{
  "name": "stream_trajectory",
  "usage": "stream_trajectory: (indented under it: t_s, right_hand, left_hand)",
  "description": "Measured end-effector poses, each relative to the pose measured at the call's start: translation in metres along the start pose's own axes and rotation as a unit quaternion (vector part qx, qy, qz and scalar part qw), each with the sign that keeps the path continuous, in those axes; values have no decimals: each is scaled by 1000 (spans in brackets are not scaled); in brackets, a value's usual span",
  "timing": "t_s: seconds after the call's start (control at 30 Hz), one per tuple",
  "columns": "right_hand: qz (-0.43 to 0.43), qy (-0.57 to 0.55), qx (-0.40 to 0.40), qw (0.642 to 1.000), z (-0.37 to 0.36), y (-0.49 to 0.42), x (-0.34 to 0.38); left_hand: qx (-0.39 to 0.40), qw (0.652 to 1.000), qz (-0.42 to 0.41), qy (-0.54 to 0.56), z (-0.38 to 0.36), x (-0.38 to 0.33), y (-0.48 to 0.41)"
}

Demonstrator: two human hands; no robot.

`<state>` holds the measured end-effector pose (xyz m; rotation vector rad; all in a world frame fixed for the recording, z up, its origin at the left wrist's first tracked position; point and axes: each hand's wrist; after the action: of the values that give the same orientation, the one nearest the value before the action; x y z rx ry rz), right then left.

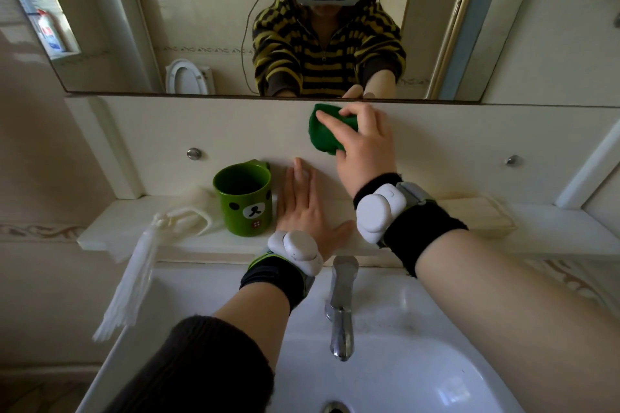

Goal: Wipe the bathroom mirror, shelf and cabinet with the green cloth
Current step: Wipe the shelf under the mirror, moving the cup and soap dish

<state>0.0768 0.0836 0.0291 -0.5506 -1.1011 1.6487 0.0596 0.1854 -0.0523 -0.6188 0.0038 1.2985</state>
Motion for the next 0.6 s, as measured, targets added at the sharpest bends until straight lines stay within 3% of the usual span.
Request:
stream_trajectory:
  t_s: [0.6]
  right_hand:
    - [-4,-7,67,998,-25,45,-10]
  left_hand:
    - [-84,993,20,85,-6,-5,2]
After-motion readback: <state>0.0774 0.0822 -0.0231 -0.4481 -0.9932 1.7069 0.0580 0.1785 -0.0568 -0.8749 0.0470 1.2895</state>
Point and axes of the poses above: each hand's wrist, its own y-axis away from the middle knuckle, its own z-axis out of the back of the hand, x = y × z, and after that the axes turned 4 degrees about -x, right-handed
